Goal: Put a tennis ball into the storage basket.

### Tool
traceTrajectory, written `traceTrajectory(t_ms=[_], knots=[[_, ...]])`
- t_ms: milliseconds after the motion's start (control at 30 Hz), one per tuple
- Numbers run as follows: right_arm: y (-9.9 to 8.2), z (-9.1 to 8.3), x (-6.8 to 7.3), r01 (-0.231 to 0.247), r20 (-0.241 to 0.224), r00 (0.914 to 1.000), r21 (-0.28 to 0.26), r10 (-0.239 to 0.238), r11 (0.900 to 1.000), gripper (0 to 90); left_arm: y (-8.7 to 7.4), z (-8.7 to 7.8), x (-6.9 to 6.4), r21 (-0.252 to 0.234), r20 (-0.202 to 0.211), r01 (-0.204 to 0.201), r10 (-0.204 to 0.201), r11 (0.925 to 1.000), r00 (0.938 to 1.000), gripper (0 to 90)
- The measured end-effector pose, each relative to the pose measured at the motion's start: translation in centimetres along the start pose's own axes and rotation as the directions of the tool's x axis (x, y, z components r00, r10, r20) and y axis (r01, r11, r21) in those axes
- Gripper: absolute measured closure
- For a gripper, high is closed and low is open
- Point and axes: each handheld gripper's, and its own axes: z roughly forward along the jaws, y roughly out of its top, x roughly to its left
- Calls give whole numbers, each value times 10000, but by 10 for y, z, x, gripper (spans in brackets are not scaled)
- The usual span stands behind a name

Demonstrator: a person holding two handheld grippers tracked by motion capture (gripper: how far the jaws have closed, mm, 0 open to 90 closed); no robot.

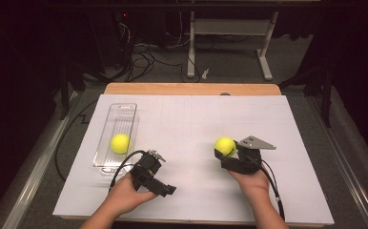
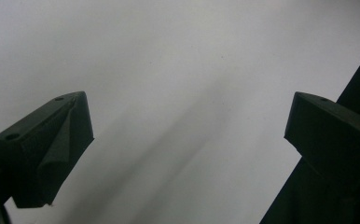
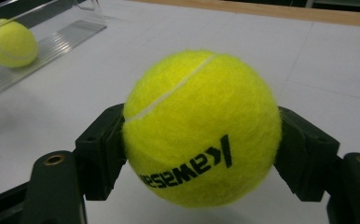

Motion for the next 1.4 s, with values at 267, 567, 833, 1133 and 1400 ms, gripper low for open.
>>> traceTrajectory(t_ms=[267, 567, 833, 1133, 1400], knots=[[7, 2, 19, 374, -408, 9984, -300, -386, 9988, 274, 1, 1, -1, 29, 19, 17, -17, 10000, 10000, 22], [5, 6, 38, 532, -991, 9935, -372, -566, 9979, 274, 1, 1, -3, 45, 51, -28, 28, 10000, 10000, 27], [-4, 9, 56, 875, -1485, 9847, -334, -916, 9956, 274, 1, 1, -2, 72, 15, -27, 27, 10000, 10000, 27], [-18, 16, 67, 1054, -1756, 9789, -67, -1049, 9944, 273, 0, 1, -3, 72, 28, -58, 58, 10000, 10000, 27], [-24, 16, 69, 1462, -1637, 9763, 173, -1415, 9891, 273, 0, 2, -6, 98, 113, -136, 135, 9999, 9998, 28]])
